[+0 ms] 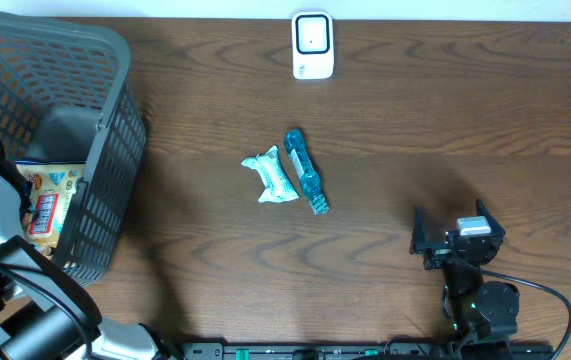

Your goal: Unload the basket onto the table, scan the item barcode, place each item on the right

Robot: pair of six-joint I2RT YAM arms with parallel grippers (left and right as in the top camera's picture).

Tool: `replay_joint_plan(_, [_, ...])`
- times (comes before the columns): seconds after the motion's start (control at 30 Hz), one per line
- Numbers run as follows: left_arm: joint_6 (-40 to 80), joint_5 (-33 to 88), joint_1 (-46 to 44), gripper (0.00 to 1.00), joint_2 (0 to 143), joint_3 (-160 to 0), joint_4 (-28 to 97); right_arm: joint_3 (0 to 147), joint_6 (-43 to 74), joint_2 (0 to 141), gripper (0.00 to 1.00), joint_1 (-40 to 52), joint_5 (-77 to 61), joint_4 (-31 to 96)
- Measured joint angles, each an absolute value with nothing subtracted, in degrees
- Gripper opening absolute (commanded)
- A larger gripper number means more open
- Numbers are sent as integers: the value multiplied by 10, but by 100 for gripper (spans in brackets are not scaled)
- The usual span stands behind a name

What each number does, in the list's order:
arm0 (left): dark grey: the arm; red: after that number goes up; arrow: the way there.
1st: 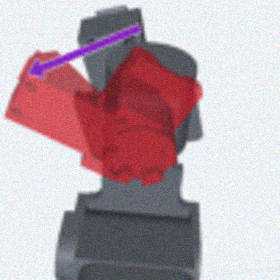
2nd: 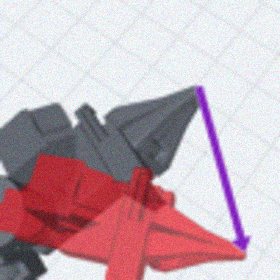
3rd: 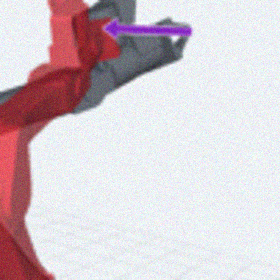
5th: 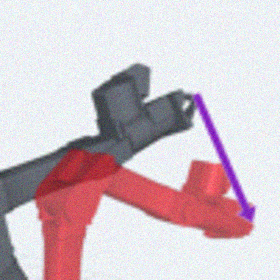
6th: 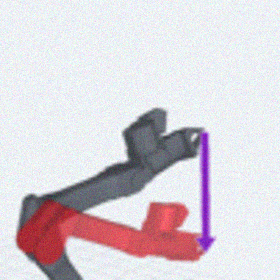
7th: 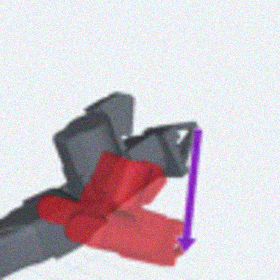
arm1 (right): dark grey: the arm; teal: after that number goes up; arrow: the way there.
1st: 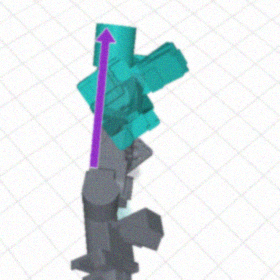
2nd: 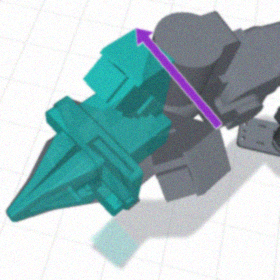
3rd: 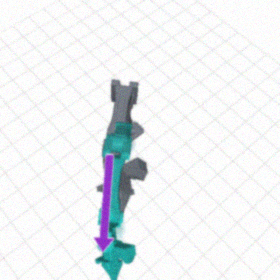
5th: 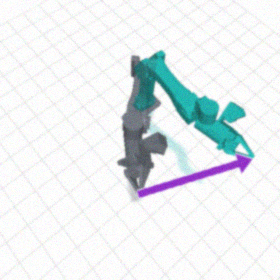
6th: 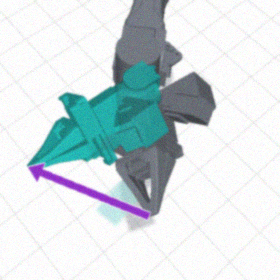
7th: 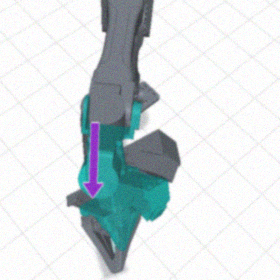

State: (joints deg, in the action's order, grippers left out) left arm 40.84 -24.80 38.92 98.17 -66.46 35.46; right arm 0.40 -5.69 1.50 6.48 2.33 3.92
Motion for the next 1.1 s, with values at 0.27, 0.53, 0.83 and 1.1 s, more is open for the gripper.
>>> replay_joint_plan(0.27, [409, -248, 389, 98, 983, -602, 302, 4, -57, 15, 99, 65, 23, 39])
replay_joint_plan(0.53, [409, -248, 389, 98, 983, -602, 272, 4, -57, 15, 99, 65, 23, 39])
replay_joint_plan(0.83, [409, -248, 389, 98, 983, -602, 261, 4, -57, 15, 99, 65, 23, 39])
replay_joint_plan(1.1, [409, -248, 389, 98, 1016, -602, 254, 4, -57, 15, 99, 65, 23, 39])
